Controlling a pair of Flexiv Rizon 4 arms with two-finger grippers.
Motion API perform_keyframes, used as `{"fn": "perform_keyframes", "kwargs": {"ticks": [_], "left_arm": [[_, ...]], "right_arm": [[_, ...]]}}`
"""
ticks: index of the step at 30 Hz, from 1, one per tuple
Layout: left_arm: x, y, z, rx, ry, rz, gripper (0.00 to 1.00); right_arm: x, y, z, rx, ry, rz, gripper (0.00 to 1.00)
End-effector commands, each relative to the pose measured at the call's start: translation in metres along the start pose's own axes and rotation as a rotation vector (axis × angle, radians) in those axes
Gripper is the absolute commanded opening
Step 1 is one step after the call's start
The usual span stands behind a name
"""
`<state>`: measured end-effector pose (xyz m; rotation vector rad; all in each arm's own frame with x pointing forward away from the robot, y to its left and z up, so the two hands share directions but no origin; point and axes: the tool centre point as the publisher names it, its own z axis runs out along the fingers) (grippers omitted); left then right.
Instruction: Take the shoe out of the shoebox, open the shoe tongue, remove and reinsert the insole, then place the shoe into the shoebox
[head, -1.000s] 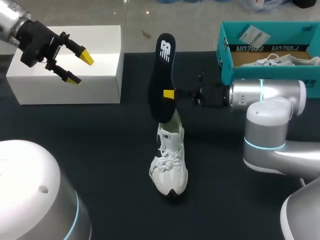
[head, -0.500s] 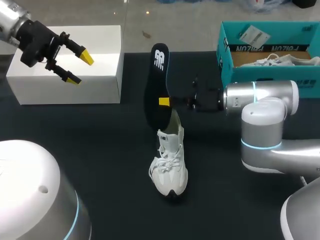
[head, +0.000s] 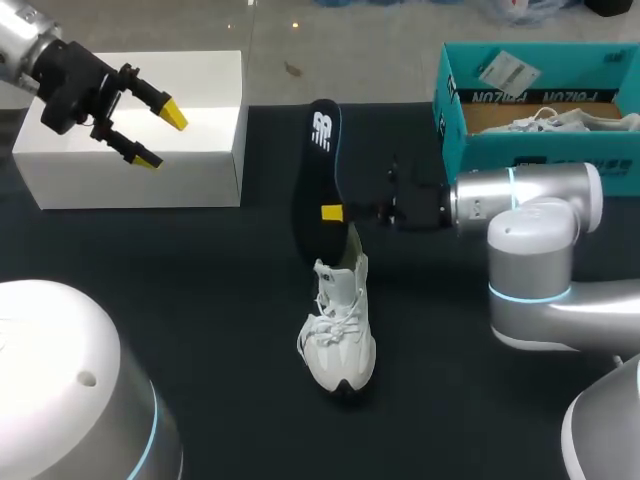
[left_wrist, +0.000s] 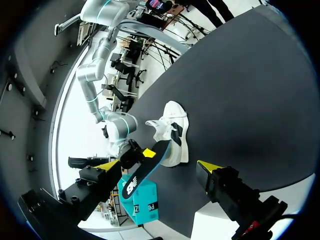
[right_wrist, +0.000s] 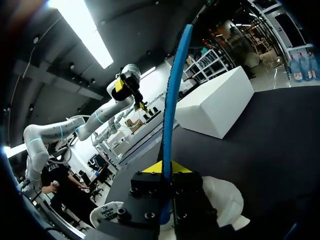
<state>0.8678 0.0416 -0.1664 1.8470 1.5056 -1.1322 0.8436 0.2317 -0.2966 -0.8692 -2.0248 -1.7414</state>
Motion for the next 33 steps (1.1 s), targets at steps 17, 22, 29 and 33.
{"fn": "perform_keyframes", "kwargs": {"ticks": [17,22,29,33], "left_arm": [[-0.001,0.0,-0.001,0.003,0.004,0.0,1.0],[-0.001,0.0,-0.001,0.003,0.004,0.0,1.0],[-0.001,0.0,-0.001,0.003,0.004,0.0,1.0],[-0.001,0.0,-0.001,0.003,0.004,0.0,1.0]], "right_arm": [[-0.015,0.025,-0.041,-0.06,-0.114,-0.045,0.0],[-0.017,0.007,-0.045,-0.043,-0.127,0.002,0.0],[-0.012,-0.012,-0.043,-0.036,-0.126,0.041,0.0],[-0.008,-0.015,-0.04,-0.035,-0.117,0.05,0.0]]}}
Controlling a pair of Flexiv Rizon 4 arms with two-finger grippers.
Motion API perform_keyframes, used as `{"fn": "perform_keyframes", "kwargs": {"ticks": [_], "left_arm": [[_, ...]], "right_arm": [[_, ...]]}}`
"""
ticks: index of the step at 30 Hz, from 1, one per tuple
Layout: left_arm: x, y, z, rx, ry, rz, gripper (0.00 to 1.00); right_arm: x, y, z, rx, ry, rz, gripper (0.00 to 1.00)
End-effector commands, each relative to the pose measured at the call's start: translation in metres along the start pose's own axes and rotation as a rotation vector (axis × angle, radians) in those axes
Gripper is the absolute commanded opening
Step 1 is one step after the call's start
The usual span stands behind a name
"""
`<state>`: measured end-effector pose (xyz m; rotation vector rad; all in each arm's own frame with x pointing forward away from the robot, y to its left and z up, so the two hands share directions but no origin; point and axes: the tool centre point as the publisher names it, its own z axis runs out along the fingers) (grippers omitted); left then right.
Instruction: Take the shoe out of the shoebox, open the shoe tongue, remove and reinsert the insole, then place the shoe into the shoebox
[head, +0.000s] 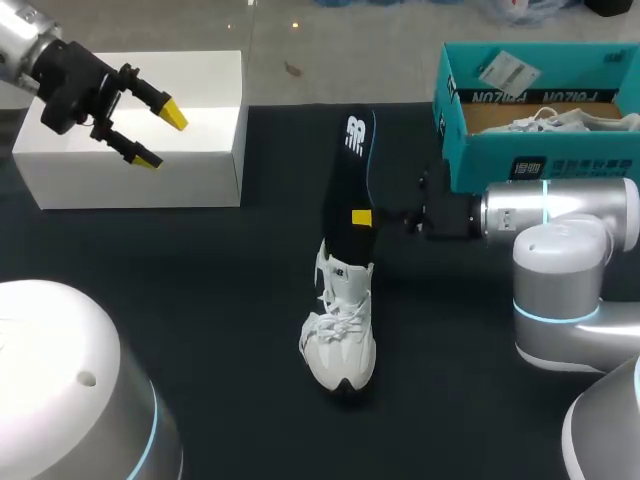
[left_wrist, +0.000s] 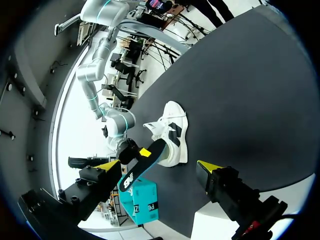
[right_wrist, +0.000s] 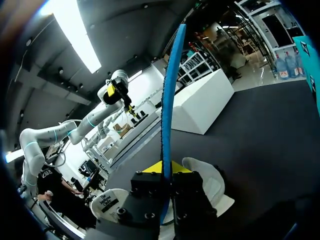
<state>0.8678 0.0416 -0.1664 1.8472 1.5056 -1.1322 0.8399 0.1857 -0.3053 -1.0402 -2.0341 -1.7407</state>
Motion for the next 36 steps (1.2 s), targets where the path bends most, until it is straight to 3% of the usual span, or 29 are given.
{"fn": "perform_keyframes", "kwargs": {"ticks": [1,8,18,24,27,36], "left_arm": [[-0.001,0.001,-0.001,0.002,0.004,0.0,1.0],[-0.001,0.001,-0.001,0.002,0.004,0.0,1.0],[-0.001,0.001,-0.001,0.002,0.004,0.0,1.0],[-0.001,0.001,-0.001,0.002,0.004,0.0,1.0],[-0.001,0.001,-0.001,0.002,0.004,0.0,1.0],[-0.001,0.001,-0.001,0.002,0.004,0.0,1.0]], "right_arm": [[0.007,-0.005,0.003,-0.001,-0.001,0.004,0.0],[0.01,-0.009,0.006,0.012,0.009,0.013,0.0],[0.006,0.03,-0.005,-0.04,0.0,-0.078,0.0],[0.002,0.039,-0.014,-0.045,-0.018,-0.097,0.0],[0.0,0.036,-0.016,-0.038,-0.03,-0.086,0.0],[-0.003,0.003,-0.014,0.01,-0.034,-0.004,0.0]]}}
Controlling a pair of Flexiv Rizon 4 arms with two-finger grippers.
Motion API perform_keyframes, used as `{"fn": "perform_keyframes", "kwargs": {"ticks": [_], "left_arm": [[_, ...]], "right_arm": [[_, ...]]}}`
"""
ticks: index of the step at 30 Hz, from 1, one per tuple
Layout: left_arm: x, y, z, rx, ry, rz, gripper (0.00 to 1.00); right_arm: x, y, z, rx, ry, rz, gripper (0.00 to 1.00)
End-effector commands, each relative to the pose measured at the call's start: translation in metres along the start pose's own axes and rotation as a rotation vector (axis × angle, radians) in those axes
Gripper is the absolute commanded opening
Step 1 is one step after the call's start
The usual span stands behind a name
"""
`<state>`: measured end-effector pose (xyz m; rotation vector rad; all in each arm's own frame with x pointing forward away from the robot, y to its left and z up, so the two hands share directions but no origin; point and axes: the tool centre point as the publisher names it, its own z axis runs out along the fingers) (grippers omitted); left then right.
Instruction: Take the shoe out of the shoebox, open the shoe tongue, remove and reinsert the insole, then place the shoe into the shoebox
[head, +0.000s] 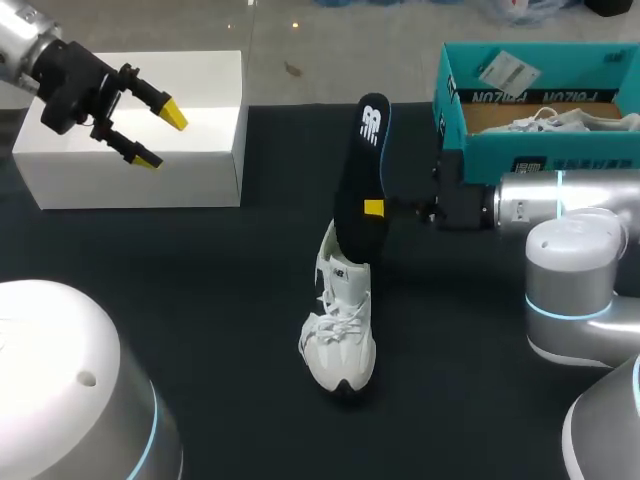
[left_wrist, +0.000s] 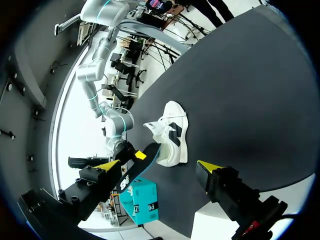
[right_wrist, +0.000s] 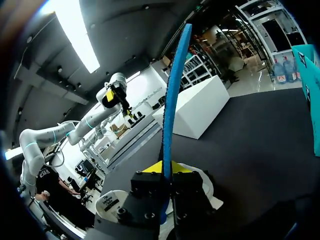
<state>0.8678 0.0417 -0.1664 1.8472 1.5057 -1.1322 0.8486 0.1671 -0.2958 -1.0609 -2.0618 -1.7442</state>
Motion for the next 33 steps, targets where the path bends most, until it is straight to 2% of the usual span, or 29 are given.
{"fn": "perform_keyframes", "kwargs": {"ticks": [1,11,15,21,29,33], "left_arm": [[-0.001,0.001,-0.001,0.002,0.004,0.0,1.0],[-0.001,0.001,-0.001,0.002,0.004,0.0,1.0],[-0.001,0.001,-0.001,0.002,0.004,0.0,1.0],[-0.001,0.001,-0.001,0.002,0.004,0.0,1.0],[-0.001,0.001,-0.001,0.002,0.004,0.0,1.0],[-0.001,0.001,-0.001,0.002,0.004,0.0,1.0]], "right_arm": [[0.005,-0.011,0.005,0.014,-0.003,0.013,0.0],[0.01,-0.011,0.01,0.041,0.019,0.012,0.0],[0.017,0.005,0.013,0.009,0.034,-0.024,0.0],[0.007,0.018,0.022,-0.062,0.058,-0.032,0.0],[-0.001,0.018,0.034,-0.144,0.053,-0.144,0.0],[-0.006,0.015,0.036,-0.152,0.051,-0.152,0.0]]}}
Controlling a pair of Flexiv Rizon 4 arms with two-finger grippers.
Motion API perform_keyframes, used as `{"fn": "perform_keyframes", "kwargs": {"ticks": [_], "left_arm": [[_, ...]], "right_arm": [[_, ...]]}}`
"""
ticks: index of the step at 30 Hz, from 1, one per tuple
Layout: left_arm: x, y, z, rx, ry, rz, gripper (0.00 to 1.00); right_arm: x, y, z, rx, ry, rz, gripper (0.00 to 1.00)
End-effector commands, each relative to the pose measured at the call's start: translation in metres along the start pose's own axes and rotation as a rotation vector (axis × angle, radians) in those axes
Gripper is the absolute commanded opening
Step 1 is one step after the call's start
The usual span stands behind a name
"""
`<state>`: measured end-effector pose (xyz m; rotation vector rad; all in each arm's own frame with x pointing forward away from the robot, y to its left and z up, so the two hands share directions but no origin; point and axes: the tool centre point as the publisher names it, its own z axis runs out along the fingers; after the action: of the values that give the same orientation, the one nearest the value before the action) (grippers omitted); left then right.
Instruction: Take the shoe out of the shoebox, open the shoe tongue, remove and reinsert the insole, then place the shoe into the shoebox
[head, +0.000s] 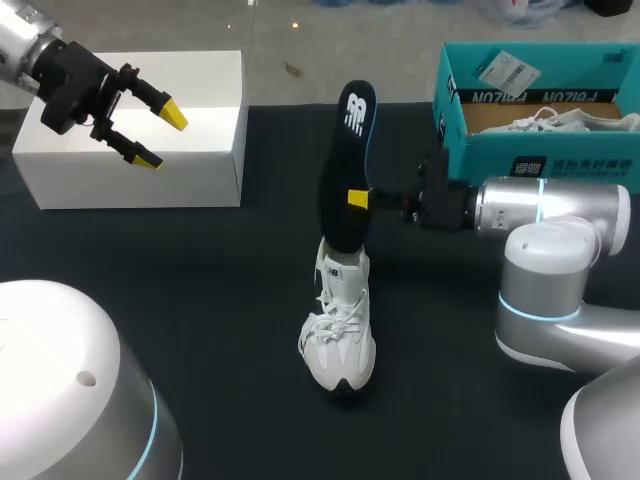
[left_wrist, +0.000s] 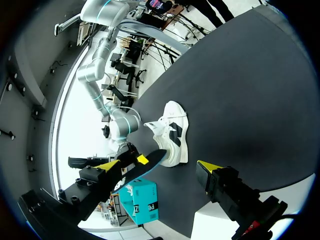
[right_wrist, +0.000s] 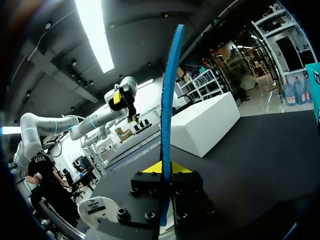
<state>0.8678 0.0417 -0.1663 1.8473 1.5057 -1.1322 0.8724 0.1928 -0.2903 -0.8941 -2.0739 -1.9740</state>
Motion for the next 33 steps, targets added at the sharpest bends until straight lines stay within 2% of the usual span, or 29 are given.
{"fn": "perform_keyframes", "kwargs": {"ticks": [1,10,19,22,29,33], "left_arm": [[-0.001,0.001,-0.001,0.002,0.004,0.0,1.0],[-0.001,0.001,-0.001,0.002,0.004,0.0,1.0],[-0.001,0.001,-0.001,0.002,0.004,0.0,1.0],[-0.001,0.001,-0.001,0.002,0.004,0.0,1.0],[-0.001,0.001,-0.001,0.002,0.004,0.0,1.0],[-0.001,0.001,-0.001,0.002,0.004,0.0,1.0]], "right_arm": [[-0.001,-0.007,0.006,-0.03,-0.009,-0.002,0.0],[0.0,-0.02,-0.002,0.043,-0.018,0.024,0.0],[0.005,-0.029,-0.012,0.154,-0.017,0.142,0.0],[0.007,-0.031,-0.012,0.14,-0.009,0.152,0.0],[0.014,-0.017,-0.006,0.127,0.002,0.135,0.0],[0.01,-0.018,-0.005,0.091,-0.006,0.146,0.0]]}}
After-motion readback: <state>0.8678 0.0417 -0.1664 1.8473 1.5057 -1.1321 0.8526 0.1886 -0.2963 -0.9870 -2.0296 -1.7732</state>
